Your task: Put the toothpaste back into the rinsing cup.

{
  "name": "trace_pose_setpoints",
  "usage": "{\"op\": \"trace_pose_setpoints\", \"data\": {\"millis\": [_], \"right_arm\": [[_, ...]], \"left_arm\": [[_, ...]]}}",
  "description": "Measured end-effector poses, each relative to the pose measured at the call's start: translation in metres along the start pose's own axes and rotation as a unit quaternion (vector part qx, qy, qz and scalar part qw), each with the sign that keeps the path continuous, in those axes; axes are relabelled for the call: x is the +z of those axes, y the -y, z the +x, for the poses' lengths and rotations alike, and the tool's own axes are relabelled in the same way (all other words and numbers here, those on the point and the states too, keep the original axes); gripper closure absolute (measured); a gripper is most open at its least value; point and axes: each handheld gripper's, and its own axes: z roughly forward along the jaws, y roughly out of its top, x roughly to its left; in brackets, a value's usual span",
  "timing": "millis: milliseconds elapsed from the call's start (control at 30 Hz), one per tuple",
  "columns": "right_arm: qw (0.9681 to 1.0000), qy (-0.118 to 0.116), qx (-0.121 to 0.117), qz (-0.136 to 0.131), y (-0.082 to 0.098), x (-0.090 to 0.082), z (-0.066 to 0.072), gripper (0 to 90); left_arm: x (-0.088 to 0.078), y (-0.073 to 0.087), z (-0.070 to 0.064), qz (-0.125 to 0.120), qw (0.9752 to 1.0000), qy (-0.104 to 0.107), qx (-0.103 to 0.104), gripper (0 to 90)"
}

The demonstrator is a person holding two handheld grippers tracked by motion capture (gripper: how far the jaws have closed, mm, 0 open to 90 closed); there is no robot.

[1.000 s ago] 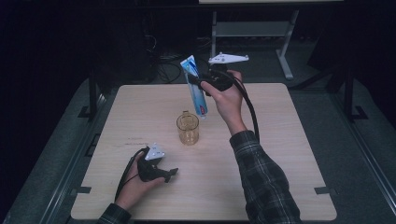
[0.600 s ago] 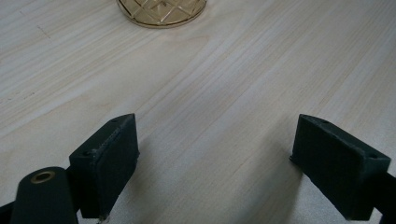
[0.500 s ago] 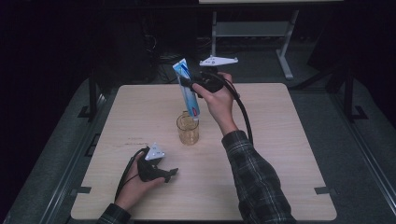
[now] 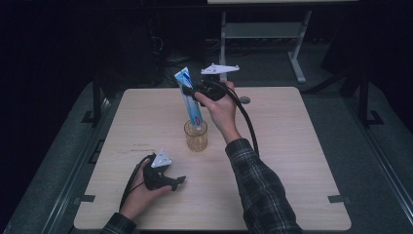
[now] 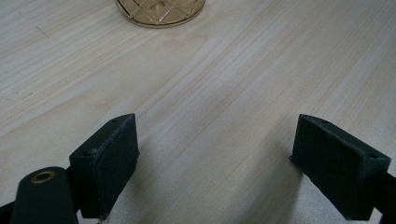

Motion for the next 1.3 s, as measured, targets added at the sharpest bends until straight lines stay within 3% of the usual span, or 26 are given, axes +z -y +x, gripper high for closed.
{"op": "trace_pose_setpoints", "data": {"millis": [1300], "right_arm": [[0.9983,-0.002,0.016,0.056,0.056,0.015,-0.009,72.2]], "left_arm": [[0.0,0.0,0.0,-0.001,1.0,0.0,-0.001,13.6]]}}
